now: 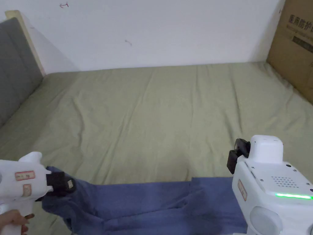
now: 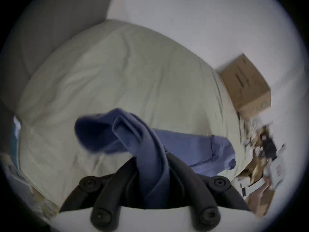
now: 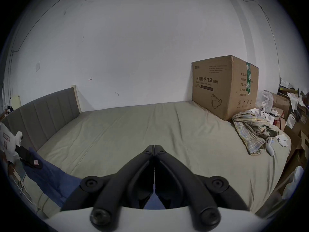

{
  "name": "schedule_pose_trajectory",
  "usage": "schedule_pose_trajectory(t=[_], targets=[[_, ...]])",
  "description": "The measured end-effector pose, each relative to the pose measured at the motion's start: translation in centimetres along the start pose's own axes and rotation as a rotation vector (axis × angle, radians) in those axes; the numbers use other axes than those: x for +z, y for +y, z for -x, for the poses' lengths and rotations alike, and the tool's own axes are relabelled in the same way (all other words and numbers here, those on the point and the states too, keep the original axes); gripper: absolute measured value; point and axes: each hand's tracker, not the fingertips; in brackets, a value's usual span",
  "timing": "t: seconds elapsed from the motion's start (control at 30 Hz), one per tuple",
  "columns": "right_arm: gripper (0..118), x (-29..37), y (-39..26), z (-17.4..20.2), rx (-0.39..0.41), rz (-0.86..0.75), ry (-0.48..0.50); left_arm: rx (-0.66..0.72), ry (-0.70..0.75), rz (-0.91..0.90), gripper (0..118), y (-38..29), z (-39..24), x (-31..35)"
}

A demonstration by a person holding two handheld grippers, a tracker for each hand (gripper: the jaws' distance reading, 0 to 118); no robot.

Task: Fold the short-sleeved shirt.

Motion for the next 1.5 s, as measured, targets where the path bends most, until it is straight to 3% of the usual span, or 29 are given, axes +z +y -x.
schedule_pose_trajectory(t=[0.1,0.27,0.3,0.4,0.43,0.57,0.67,0.7,0.73,0.77,0.8,0.97,1.17,1.43,1.5], targets=[[1,0.1,-0.4,-0.5,-0.003,0.011,0.006,-0.171,-0.009,0.024,3,-0.7,-6.4,-1.8],[1,0.6,-0.5,-1.1,0.012,0.015,0.021,-0.337,-0.119,0.121,7,-3.8,-14.2,-8.2],[2,0.7,-0.5,-1.1,0.014,0.015,0.021,-0.366,-0.130,0.138,25,-4.6,-14.9,-9.9],[2,0.8,-0.7,-1.5,0.022,0.025,0.024,-0.403,-0.161,0.203,94,-7.1,-16.9,-13.1],[2,0.8,-0.8,-1.6,0.024,0.033,0.022,-0.405,-0.171,0.233,95,-7.8,-17.6,-13.6],[2,0.9,-1.0,-1.9,0.020,0.043,0.031,-0.269,-0.259,0.223,94,-6.9,-16.5,-12.4],[2,0.8,-1.1,-1.9,0.023,0.045,0.030,-0.205,-0.218,0.108,92,-5.2,-14.2,-10.0],[2,0.8,-1.2,-1.9,0.020,0.045,0.031,-0.168,-0.220,0.068,81,-4.5,-13.4,-9.2],[2,0.7,-1.2,-2.0,0.015,0.047,0.032,-0.119,-0.234,0.042,57,-3.9,-12.2,-8.4],[1,0.7,-1.3,-2.0,0.012,0.049,0.033,-0.076,-0.235,0.024,20,-3.7,-11.3,-8.0],[2,0.7,-1.3,-1.9,0.011,0.052,0.033,-0.056,-0.241,0.028,0,-3.5,-10.3,-7.9],[2,0.7,-1.4,-2.0,0.001,0.052,0.029,-0.108,-0.108,0.134,0,-5.7,-9.6,-11.0],[2,0.9,-1.5,-2.3,0.001,0.057,0.025,-0.094,-0.198,0.243,0,-9.2,-12.6,-14.7],[2,1.3,-1.2,-2.9,-0.011,0.038,0.012,-0.183,-0.331,0.275,0,-10.1,-16.6,-13.9],[1,1.4,-1.0,-2.9,-0.010,0.031,0.014,-0.226,-0.310,0.280,0,-10.7,-17.1,-14.1]])
